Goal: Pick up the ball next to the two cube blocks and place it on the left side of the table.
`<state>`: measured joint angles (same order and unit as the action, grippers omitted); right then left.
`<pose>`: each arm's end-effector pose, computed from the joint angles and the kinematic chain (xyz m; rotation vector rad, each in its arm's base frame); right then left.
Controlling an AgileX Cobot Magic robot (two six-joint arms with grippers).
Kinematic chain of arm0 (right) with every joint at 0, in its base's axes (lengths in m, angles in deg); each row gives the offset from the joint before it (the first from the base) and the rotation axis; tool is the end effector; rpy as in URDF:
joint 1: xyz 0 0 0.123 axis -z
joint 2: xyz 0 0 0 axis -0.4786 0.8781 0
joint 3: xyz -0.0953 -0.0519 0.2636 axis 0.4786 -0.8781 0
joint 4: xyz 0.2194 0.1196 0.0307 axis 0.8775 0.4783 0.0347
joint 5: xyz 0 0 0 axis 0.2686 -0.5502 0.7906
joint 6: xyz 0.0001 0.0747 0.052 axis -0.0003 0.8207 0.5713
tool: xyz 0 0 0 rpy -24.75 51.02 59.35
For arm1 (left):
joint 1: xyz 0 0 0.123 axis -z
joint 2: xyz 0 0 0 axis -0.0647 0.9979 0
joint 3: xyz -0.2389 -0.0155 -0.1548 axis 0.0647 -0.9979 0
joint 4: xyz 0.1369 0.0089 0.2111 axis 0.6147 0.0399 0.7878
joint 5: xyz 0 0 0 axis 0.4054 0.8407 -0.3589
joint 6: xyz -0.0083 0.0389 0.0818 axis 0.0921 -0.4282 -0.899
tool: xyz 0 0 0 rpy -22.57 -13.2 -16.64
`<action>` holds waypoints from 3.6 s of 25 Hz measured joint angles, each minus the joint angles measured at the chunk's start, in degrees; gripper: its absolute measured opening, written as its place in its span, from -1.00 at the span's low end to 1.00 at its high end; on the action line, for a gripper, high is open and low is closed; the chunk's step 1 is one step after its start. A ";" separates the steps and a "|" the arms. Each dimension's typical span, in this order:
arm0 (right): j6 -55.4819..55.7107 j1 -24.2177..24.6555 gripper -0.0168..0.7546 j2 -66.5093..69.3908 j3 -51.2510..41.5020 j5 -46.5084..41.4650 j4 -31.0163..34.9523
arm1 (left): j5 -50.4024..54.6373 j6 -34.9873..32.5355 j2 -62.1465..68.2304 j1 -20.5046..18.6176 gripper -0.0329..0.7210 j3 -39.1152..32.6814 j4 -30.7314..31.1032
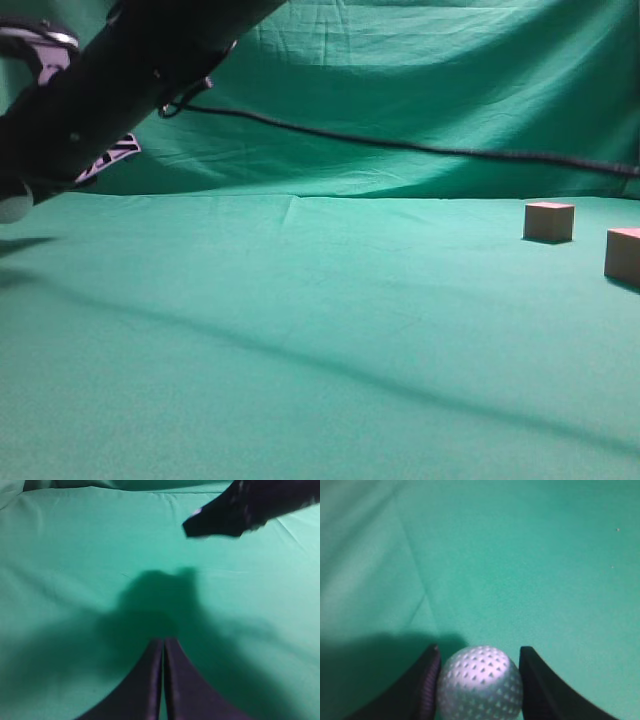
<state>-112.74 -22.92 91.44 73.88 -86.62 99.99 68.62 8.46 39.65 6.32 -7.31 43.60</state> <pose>0.3480 0.4766 0.1347 -1.2606 1.7452 0.6973 0.0525 0.0021 0.1762 0.0486 1.8386 0.0440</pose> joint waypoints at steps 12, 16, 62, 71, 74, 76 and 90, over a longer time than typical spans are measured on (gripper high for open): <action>-0.49 0.10 0.37 2.15 0.12 1.42 2.20 | 0.00 0.00 0.00 0.00 -0.91 0.00 0.00; -0.49 0.21 0.48 1.48 0.12 0.84 2.20 | 0.00 0.00 0.00 0.00 -0.91 0.00 0.00; 48.06 15.16 -0.96 -93.56 -67.82 -29.18 -33.29 | 0.00 0.00 0.00 0.00 -0.91 0.00 0.00; 61.61 15.16 -0.96 -103.91 -79.48 -31.16 -43.23 | 0.00 0.00 0.00 0.00 -0.91 0.00 0.00; 61.84 15.16 -0.96 -107.37 -82.35 -29.10 -45.90 | 0.00 0.00 0.00 0.00 -0.91 0.00 0.00; 61.84 15.16 -0.96 -110.34 -84.01 -27.58 -47.60 | 0.00 0.00 0.00 0.00 -0.91 0.00 0.00; 60.91 35.94 -0.96 -134.28 -114.36 -2.78 -51.17 | 0.00 0.00 0.00 0.00 -0.91 0.00 0.00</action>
<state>-51.83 13.02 -42.84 -40.48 -89.41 48.82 68.62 8.46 39.65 6.32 -7.31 43.60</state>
